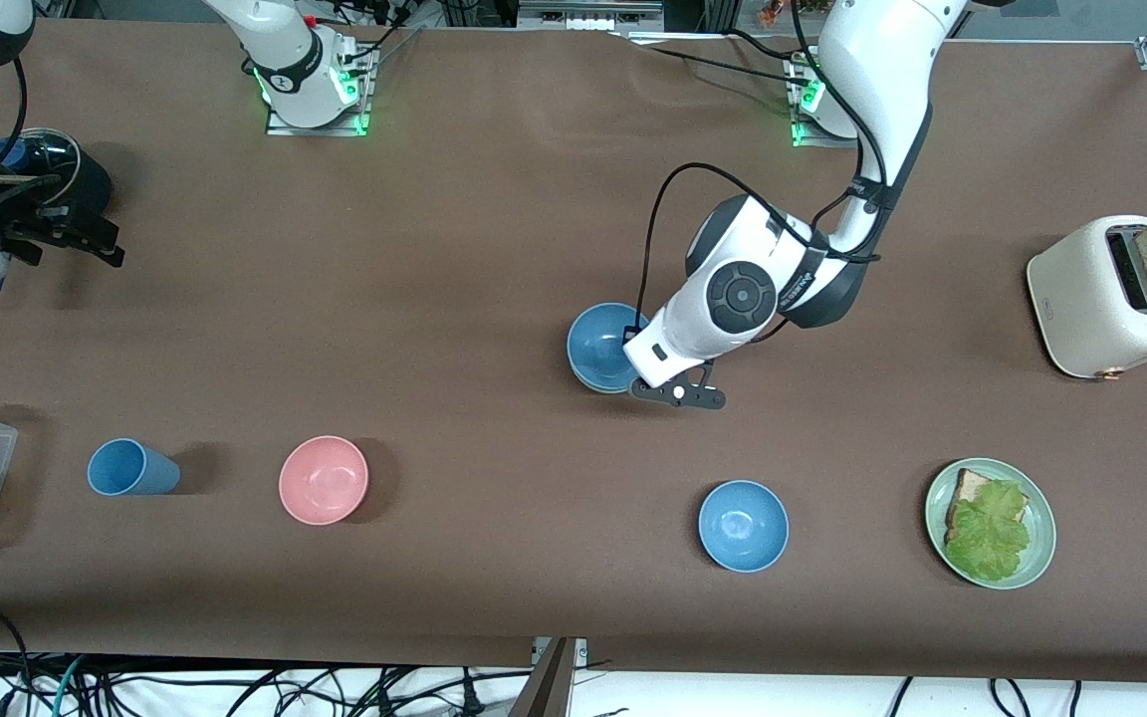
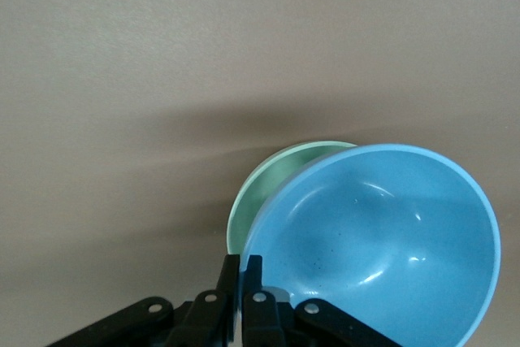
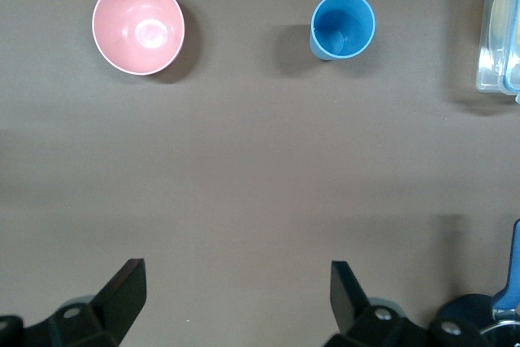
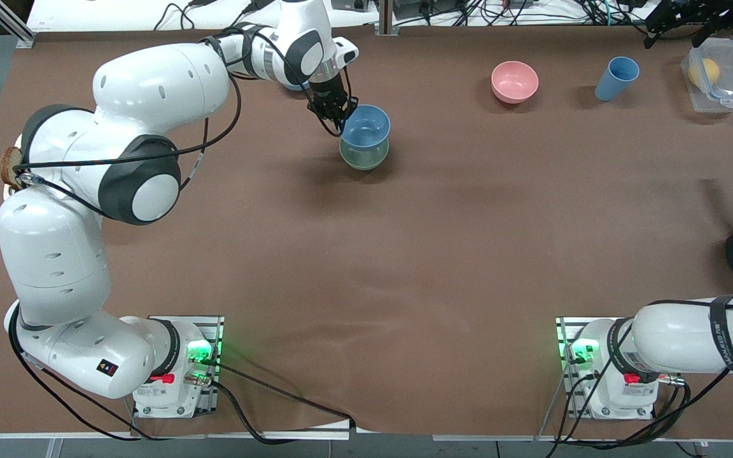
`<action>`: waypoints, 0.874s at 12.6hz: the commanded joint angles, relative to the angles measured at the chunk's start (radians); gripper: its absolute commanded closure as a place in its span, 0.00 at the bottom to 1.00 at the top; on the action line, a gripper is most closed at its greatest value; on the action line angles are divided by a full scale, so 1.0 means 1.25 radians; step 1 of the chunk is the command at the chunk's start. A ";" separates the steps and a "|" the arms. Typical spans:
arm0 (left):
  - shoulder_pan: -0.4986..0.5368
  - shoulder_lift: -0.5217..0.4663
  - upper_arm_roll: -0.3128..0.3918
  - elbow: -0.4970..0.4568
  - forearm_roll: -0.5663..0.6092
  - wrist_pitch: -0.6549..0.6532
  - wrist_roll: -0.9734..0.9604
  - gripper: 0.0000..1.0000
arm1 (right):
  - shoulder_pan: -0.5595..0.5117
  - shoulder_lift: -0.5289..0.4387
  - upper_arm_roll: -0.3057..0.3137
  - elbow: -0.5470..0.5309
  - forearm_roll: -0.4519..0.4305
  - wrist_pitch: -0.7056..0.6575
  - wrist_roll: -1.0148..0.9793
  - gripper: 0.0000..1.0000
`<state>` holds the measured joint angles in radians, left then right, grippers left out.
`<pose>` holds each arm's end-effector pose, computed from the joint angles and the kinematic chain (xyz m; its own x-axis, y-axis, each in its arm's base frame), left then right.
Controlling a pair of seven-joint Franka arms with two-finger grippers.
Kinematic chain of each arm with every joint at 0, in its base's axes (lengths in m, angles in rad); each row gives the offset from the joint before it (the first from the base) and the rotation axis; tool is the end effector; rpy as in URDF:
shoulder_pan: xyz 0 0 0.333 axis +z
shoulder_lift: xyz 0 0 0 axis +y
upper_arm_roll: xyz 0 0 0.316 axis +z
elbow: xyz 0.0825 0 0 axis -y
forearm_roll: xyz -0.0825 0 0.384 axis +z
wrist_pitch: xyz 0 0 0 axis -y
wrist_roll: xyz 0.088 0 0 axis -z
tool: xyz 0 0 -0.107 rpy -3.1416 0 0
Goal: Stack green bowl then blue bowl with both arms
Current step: 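Lower the blue bowl into the green bowl and open the left gripper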
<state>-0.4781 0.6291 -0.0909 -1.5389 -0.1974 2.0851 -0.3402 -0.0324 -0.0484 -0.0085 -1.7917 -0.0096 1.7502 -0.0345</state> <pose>0.5862 -0.3755 0.2811 0.9796 -0.1212 -0.1600 -0.0935 -0.9808 0.1710 0.5478 -0.0234 0.5616 1.0000 -0.0047 0.0066 -0.0047 -0.9999 0.0093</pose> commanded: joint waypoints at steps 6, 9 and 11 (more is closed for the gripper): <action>-0.009 0.024 0.018 0.016 -0.004 0.017 0.006 0.28 | -0.015 0.017 -0.008 0.012 0.014 -0.025 0.012 0.00; -0.003 -0.010 0.024 0.026 -0.014 -0.001 0.001 0.00 | -0.011 0.014 -0.004 0.027 0.013 -0.026 0.010 0.00; 0.007 -0.061 0.036 0.028 -0.004 -0.022 0.003 0.00 | -0.011 0.015 -0.004 0.028 0.013 -0.026 0.012 0.00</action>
<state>-0.4752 0.6287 -0.0681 -1.4998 -0.1974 2.1000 -0.3403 -0.0374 -0.0343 -0.0226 -1.7817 -0.0087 1.7361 -0.0289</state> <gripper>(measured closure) 0.282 0.000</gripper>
